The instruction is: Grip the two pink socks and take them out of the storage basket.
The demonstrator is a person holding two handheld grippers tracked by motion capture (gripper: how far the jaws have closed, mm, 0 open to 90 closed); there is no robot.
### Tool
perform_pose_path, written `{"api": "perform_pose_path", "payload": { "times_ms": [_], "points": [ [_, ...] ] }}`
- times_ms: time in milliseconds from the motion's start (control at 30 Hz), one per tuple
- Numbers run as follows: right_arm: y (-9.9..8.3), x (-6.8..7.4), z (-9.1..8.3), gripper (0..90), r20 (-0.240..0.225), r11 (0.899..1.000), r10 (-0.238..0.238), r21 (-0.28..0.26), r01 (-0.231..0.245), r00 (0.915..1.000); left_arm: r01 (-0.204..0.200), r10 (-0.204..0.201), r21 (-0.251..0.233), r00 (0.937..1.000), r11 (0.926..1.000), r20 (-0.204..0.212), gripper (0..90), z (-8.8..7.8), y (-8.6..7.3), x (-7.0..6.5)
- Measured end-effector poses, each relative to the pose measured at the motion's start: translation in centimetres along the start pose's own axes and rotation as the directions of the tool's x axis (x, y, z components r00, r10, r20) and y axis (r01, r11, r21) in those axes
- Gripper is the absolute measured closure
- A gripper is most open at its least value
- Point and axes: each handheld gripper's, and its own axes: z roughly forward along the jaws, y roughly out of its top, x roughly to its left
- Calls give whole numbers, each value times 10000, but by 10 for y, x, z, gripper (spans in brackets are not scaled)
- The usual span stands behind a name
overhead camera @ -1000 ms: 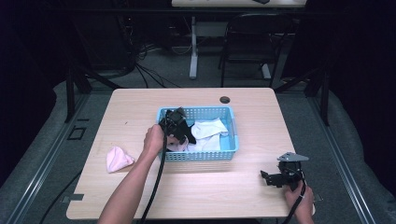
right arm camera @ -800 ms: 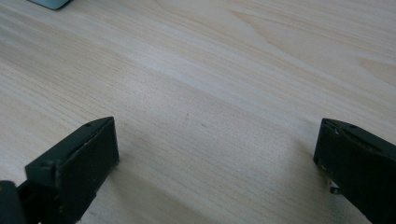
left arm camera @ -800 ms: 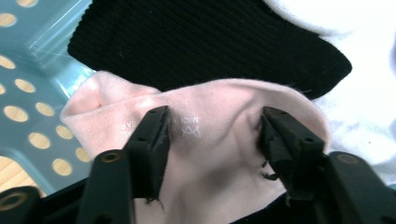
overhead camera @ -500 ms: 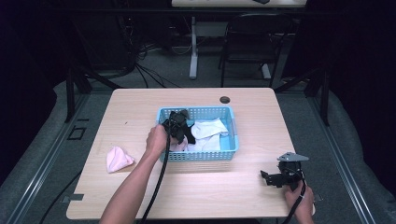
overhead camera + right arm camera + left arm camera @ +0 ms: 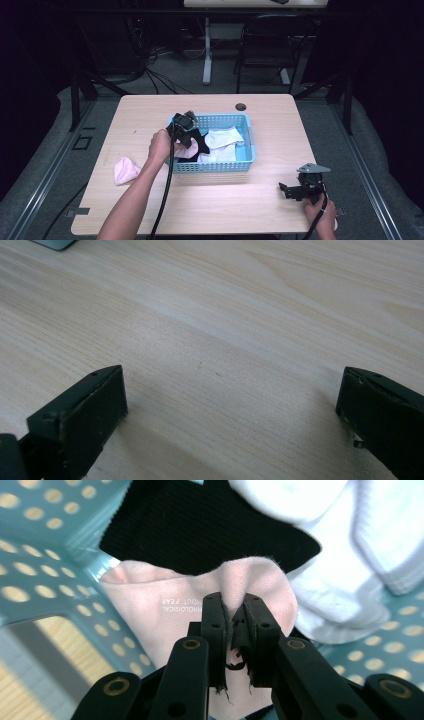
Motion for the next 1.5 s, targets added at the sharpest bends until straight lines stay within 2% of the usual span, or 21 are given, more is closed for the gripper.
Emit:
{"api": "perform_pose_path", "payload": {
  "times_ms": [100,267,633,967,1500],
  "points": [
    [0,0,0,0,3,10000,3,2,-3,10000,-71,70,-140,10000,9999,-37,825,-10,-1,0],
    [0,0,0,0,5,10000,-1,3,1,10000,-77,72,-652,9999,9978,-81,829,-32,-1,1],
    [0,0,0,0,6,10000,-12,-26,12,10000,-250,236,-1311,9997,9911,-117,830,-62,4,-4],
    [0,0,0,0,2,10000,0,-1,0,10000,-507,471,-1658,9986,9849,-258,830,-87,10,-11],
    [0,0,0,0,13,10000,-1,-8,1,10000,-745,667,-2138,9968,9740,-436,830,-125,14,-14]
  ]
}}
